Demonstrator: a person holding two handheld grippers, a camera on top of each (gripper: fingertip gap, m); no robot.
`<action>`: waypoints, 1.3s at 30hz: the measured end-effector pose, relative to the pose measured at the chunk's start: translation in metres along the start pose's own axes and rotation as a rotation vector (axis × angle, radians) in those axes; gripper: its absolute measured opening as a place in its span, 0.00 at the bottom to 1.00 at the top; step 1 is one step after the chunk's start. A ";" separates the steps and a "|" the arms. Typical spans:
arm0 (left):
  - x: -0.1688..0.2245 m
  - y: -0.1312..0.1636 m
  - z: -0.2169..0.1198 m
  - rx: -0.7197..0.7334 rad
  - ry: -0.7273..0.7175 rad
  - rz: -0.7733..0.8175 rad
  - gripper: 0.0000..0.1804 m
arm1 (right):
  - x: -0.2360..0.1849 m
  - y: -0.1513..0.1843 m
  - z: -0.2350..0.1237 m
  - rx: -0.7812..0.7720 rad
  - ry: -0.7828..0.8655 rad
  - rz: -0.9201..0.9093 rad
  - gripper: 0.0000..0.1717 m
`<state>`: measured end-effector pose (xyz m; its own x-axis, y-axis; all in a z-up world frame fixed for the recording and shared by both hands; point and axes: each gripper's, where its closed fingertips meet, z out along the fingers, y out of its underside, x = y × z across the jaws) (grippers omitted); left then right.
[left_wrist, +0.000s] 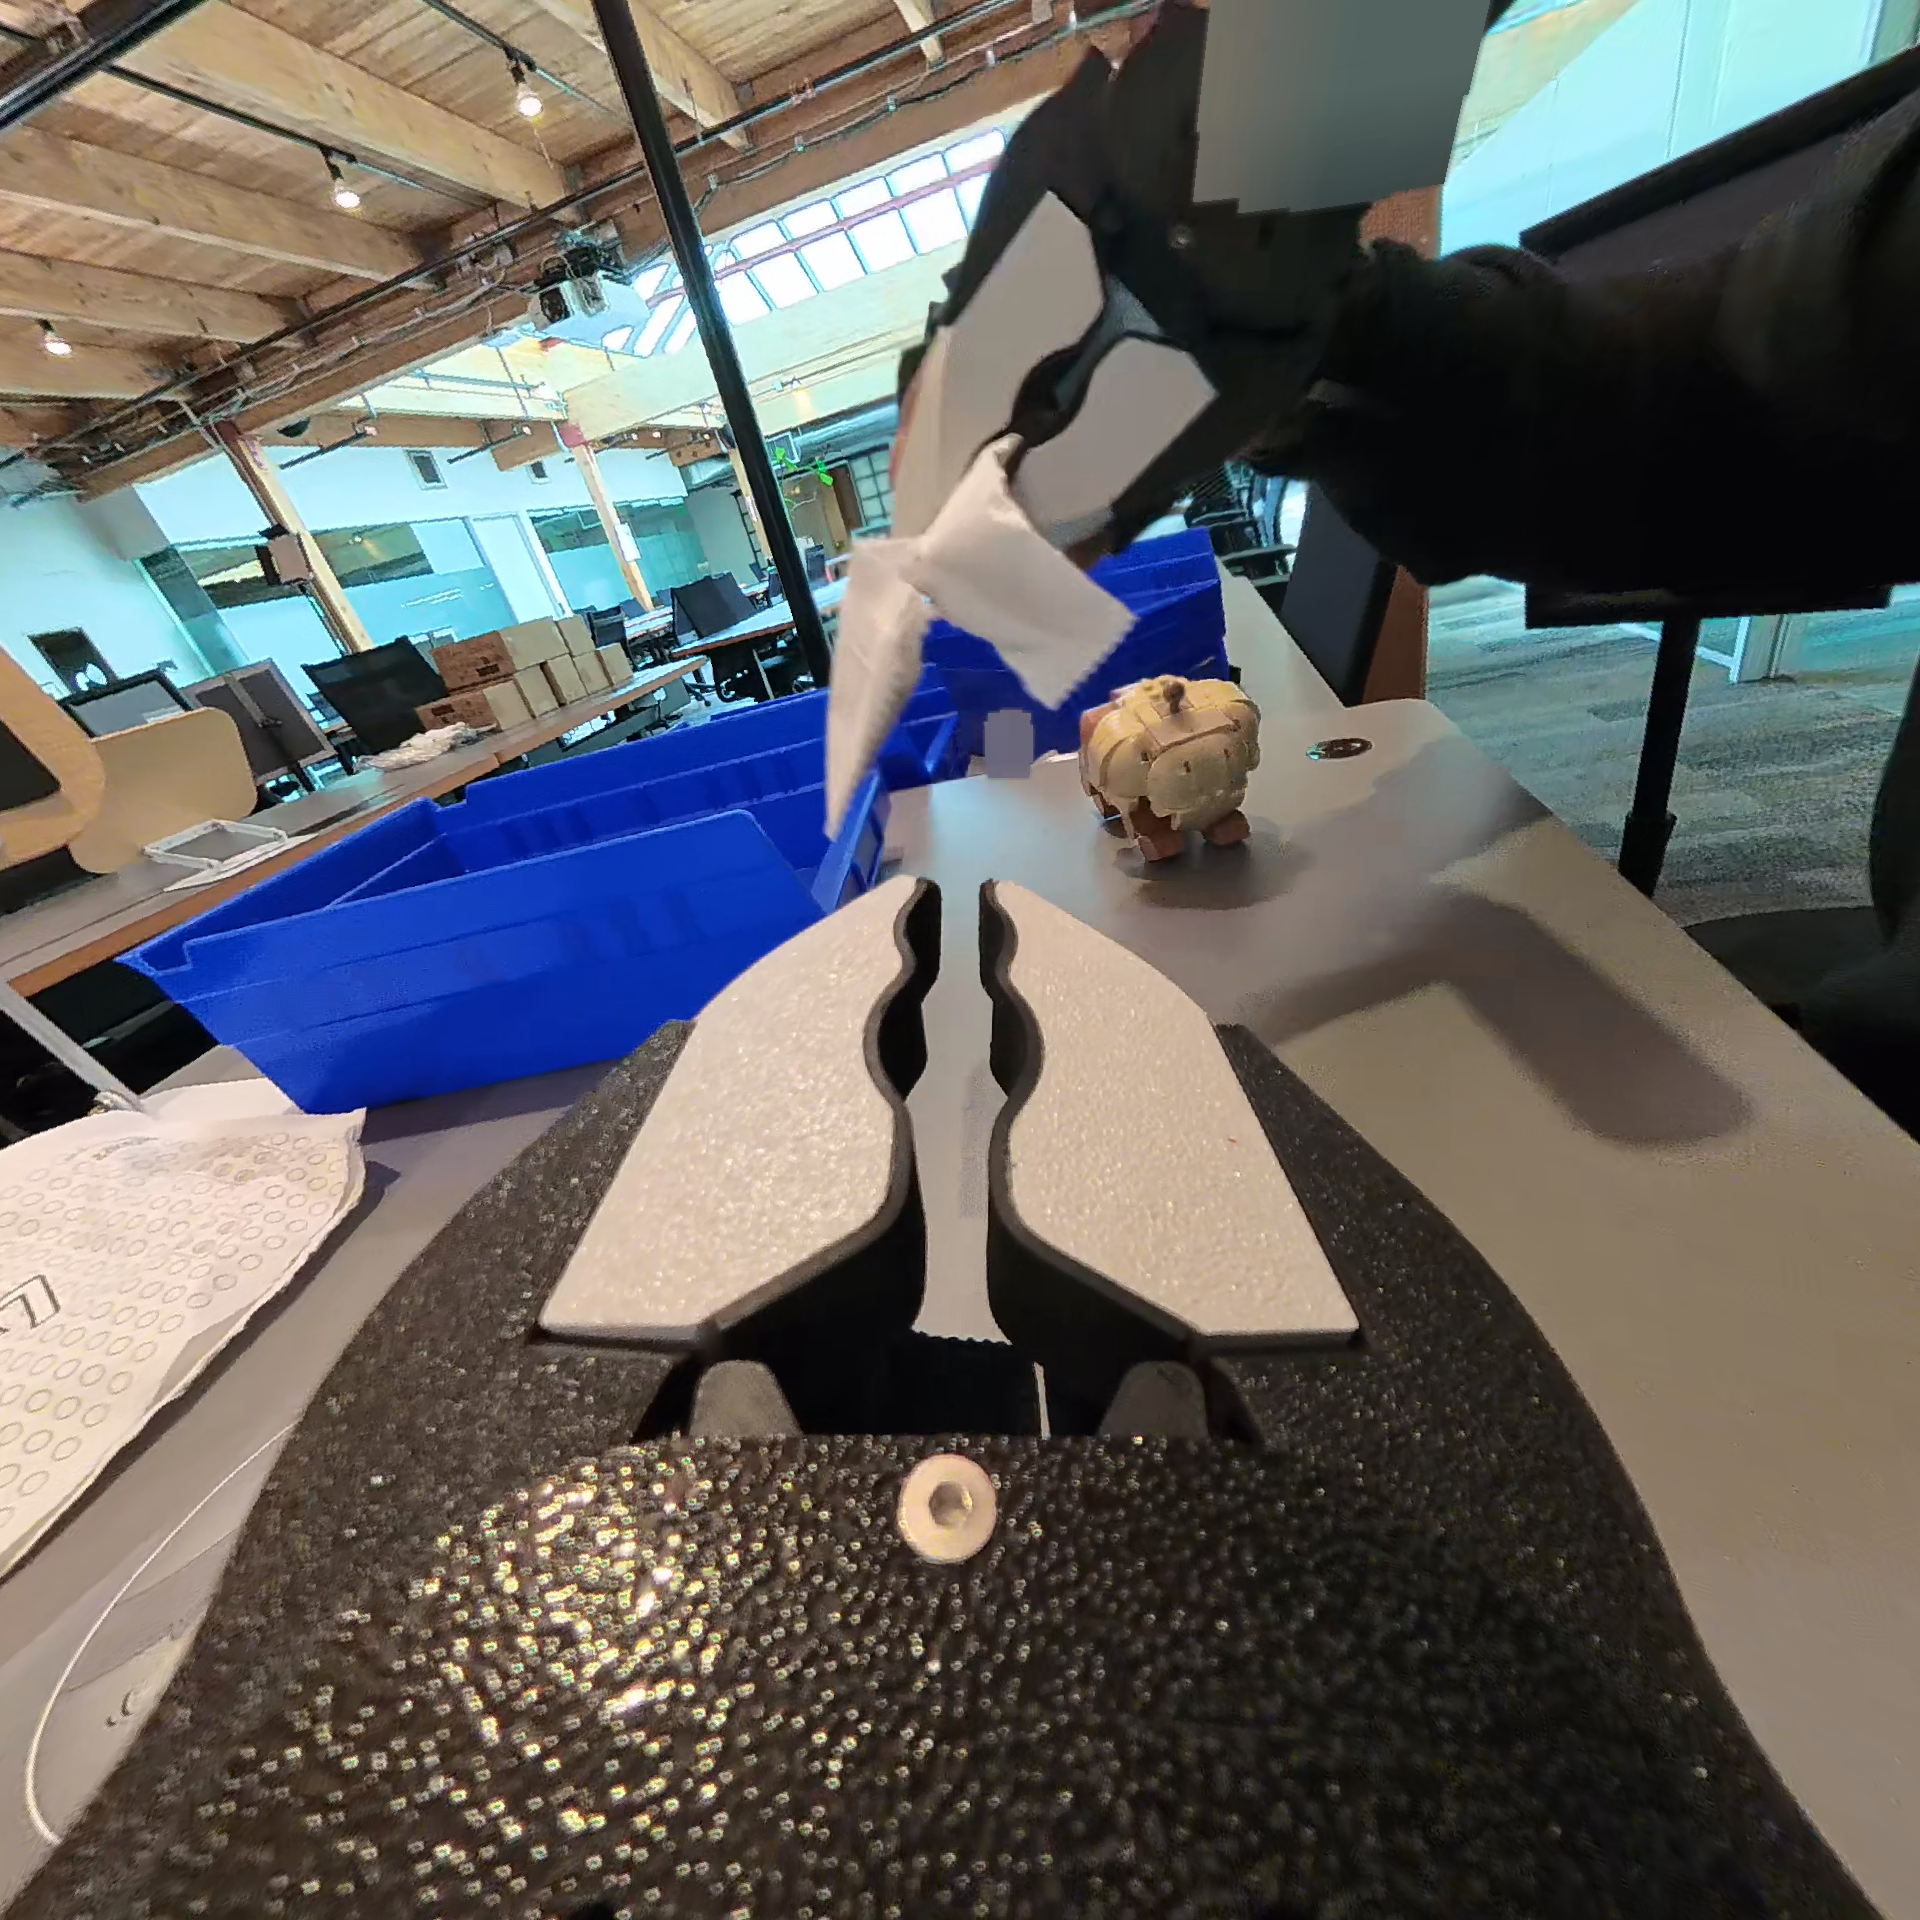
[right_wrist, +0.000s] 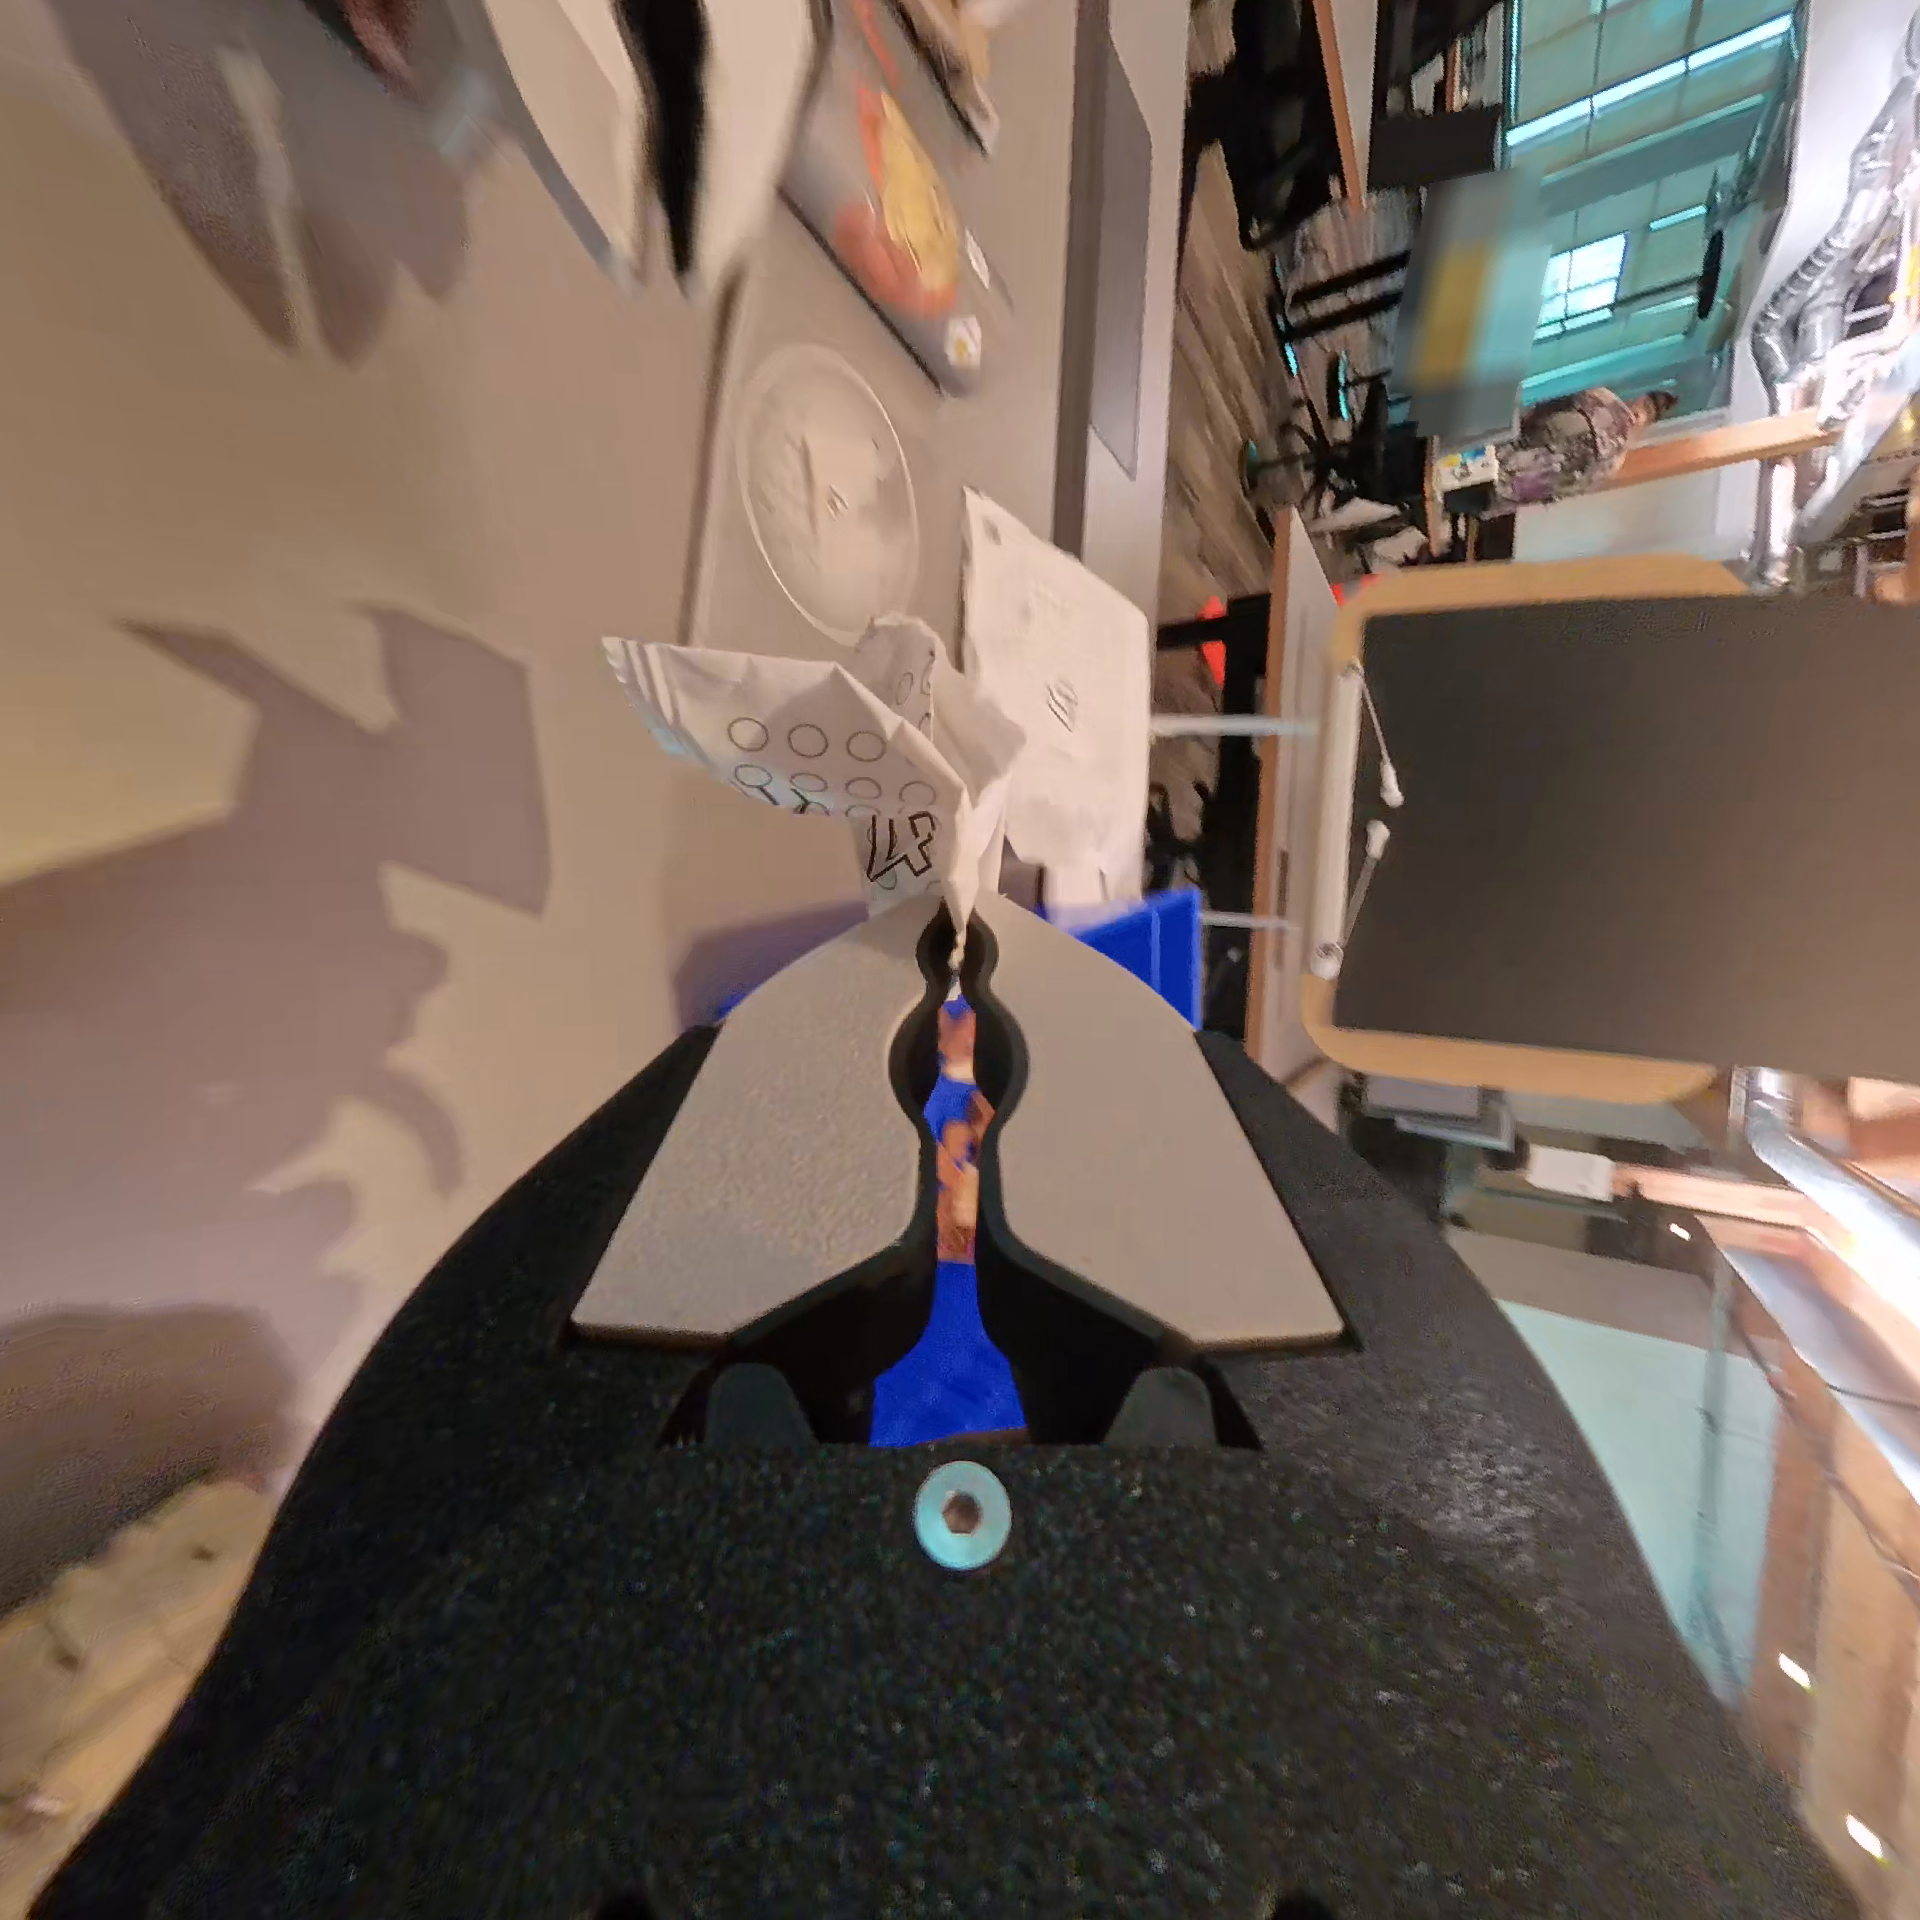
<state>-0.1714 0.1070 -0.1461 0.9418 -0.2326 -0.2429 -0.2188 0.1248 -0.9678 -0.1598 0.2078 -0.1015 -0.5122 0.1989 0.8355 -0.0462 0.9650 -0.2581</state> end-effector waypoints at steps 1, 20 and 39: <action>0.000 0.001 0.000 -0.004 0.001 -0.002 0.04 | 0.008 0.013 0.000 -0.033 0.019 -0.024 0.00; -0.034 0.017 0.018 -0.060 -0.037 -0.162 0.07 | 0.045 0.186 0.059 -0.334 0.072 -0.812 0.00; -0.045 0.022 0.032 -0.070 -0.063 -0.146 0.07 | 0.020 0.186 0.076 -0.226 0.351 -1.368 0.00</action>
<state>-0.2102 0.1506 -0.1543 0.9784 -0.1826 -0.0967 -0.0935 0.0261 -0.9953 -0.2439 0.3789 -0.1694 0.0590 -0.8947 0.4427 -0.1694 0.4281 0.8877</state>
